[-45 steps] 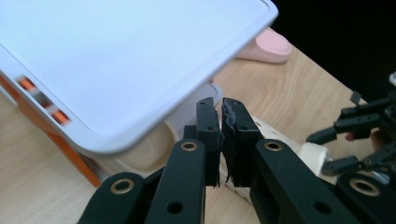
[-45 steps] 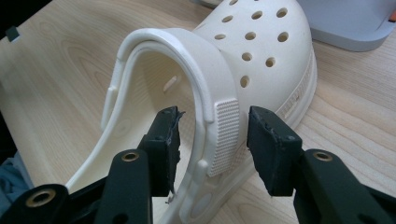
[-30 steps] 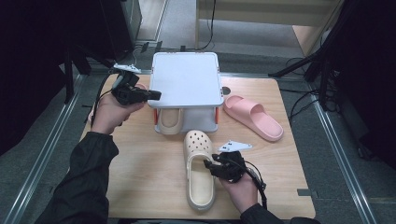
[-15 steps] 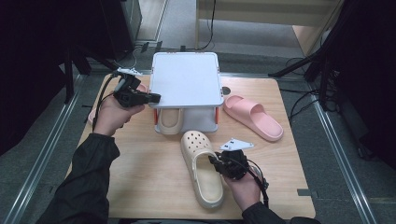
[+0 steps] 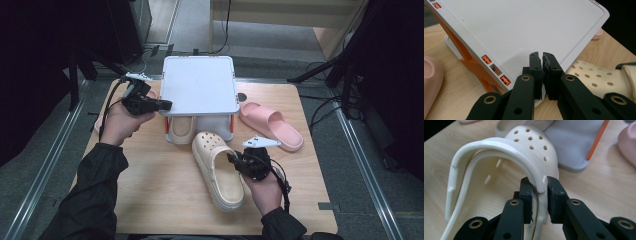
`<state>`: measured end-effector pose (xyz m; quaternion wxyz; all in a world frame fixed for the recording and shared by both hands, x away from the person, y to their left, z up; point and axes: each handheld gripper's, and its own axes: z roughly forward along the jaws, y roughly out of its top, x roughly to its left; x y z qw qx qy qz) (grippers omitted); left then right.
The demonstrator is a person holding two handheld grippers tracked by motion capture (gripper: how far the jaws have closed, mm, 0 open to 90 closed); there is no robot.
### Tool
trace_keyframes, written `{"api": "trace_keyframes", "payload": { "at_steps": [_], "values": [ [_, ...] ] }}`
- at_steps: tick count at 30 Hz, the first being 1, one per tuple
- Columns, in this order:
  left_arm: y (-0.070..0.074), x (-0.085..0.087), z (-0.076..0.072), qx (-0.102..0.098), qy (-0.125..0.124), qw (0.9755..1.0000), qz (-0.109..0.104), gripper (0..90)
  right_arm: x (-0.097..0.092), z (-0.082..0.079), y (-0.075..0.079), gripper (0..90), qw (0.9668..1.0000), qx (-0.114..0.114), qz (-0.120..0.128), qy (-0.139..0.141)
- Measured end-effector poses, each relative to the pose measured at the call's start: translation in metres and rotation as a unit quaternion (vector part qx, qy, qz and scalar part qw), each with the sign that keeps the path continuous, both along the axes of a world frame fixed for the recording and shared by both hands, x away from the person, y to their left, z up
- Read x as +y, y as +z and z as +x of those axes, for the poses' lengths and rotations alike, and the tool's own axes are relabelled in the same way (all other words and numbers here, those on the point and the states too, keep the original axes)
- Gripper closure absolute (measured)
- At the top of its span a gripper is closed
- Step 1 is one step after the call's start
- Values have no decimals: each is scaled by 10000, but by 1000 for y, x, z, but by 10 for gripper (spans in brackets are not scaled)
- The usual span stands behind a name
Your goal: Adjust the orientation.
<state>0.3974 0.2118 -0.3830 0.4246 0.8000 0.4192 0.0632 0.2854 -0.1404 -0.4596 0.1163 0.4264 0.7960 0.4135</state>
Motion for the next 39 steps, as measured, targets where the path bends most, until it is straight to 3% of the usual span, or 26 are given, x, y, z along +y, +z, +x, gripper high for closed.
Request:
{"api": "trace_keyframes", "payload": {
  "at_steps": [5, 10, 17, 22, 32, 39],
  "values": [
    [0, -1, 0, -10, 2, 10000, 30, 855, 0, 17, 11, 773, 9996, -176, -10, -199],
    [0, 0, 0, 4, 1, 10000, -5, 855, 3, 37, 13, 773, 9986, -264, 7, -451],
    [0, 0, 0, -6, -5, 10000, 9, 853, 14, 62, 1, 769, 9960, -302, -100, -835],
    [0, 0, 0, -5, -14, 10000, -8, 853, 25, 72, -7, 766, 9947, -205, 24, -1003],
    [0, 0, 0, -3, -20, 10000, -8, 849, 43, 74, -15, 722, 9960, -194, -124, -867],
    [0, 0, 0, -11, -21, 10000, 5, 849, 40, 69, -11, 656, 9975, -155, 26, -692]
  ]
}}
